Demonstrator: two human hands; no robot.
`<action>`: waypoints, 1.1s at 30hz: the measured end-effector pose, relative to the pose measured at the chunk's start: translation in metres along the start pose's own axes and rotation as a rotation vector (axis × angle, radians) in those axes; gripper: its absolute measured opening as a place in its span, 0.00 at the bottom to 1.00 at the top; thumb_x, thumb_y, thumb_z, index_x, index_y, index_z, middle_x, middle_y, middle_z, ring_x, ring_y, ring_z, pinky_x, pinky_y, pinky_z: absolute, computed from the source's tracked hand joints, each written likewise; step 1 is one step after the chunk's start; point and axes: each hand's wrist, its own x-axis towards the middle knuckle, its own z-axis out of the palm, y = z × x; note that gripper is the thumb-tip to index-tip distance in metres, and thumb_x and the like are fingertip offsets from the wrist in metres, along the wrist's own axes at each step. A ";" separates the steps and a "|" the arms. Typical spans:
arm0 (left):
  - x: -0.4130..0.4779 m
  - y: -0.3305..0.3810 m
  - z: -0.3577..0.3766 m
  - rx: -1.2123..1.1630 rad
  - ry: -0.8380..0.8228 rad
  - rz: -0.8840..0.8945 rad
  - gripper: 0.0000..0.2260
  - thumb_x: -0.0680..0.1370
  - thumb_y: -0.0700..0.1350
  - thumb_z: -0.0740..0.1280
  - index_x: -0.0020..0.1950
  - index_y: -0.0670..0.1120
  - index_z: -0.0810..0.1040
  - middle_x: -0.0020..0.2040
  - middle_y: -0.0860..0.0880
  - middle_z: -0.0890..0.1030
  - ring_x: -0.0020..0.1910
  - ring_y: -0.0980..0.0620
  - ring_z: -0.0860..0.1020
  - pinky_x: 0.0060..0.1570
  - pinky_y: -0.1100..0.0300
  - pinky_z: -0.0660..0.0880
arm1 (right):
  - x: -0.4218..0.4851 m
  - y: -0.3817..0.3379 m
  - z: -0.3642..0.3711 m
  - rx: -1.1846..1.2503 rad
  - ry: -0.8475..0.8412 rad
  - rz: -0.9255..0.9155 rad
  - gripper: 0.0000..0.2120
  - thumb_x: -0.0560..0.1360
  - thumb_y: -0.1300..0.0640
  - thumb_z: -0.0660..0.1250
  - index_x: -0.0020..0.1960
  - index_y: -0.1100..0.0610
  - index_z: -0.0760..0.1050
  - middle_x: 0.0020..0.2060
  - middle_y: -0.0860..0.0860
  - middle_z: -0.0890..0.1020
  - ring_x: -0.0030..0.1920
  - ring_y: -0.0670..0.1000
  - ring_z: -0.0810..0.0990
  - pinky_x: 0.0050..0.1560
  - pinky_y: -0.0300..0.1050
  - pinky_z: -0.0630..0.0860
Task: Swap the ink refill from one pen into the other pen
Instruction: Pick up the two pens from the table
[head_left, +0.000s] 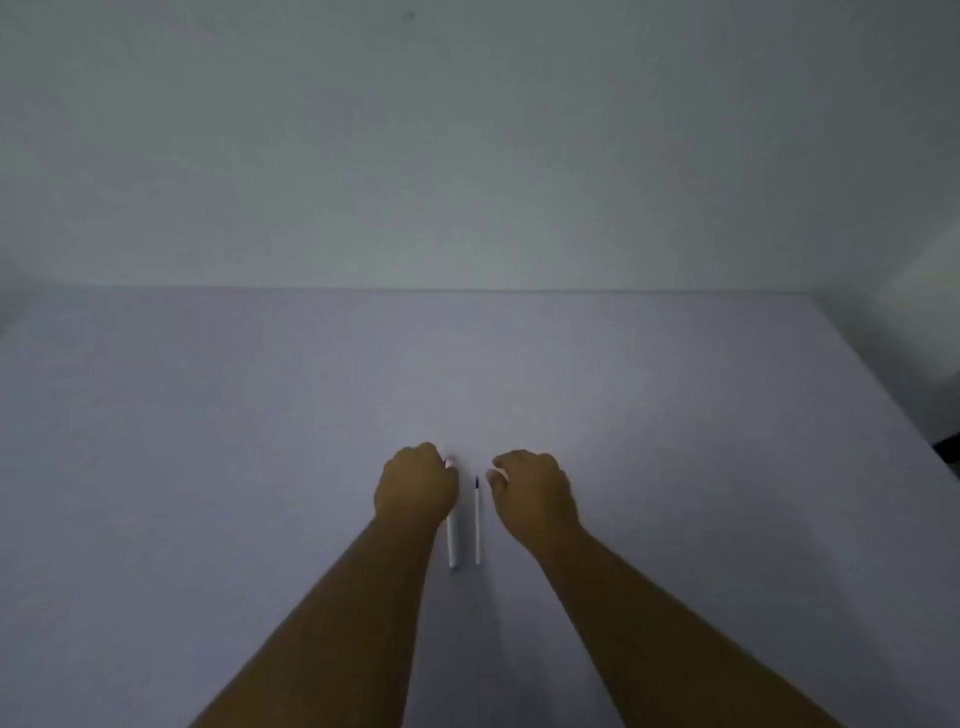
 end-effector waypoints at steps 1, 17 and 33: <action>0.000 -0.004 0.006 -0.028 -0.057 -0.045 0.14 0.75 0.52 0.63 0.49 0.42 0.78 0.46 0.44 0.81 0.43 0.46 0.79 0.42 0.56 0.77 | 0.000 0.002 0.003 0.007 0.000 0.011 0.17 0.79 0.50 0.57 0.61 0.56 0.76 0.58 0.53 0.81 0.58 0.56 0.75 0.58 0.48 0.72; -0.005 -0.008 0.032 -0.165 -0.073 -0.050 0.10 0.75 0.49 0.66 0.42 0.43 0.79 0.29 0.51 0.75 0.27 0.55 0.73 0.25 0.65 0.67 | 0.020 -0.013 0.020 0.510 -0.087 0.329 0.13 0.75 0.48 0.64 0.45 0.57 0.80 0.38 0.49 0.82 0.38 0.49 0.76 0.36 0.42 0.72; -0.018 -0.022 0.019 -0.197 -0.062 0.051 0.08 0.75 0.47 0.66 0.47 0.45 0.80 0.39 0.50 0.78 0.37 0.53 0.76 0.39 0.62 0.71 | 0.030 0.019 -0.005 0.222 -0.220 0.282 0.12 0.71 0.49 0.69 0.36 0.56 0.72 0.34 0.55 0.78 0.36 0.53 0.75 0.37 0.42 0.67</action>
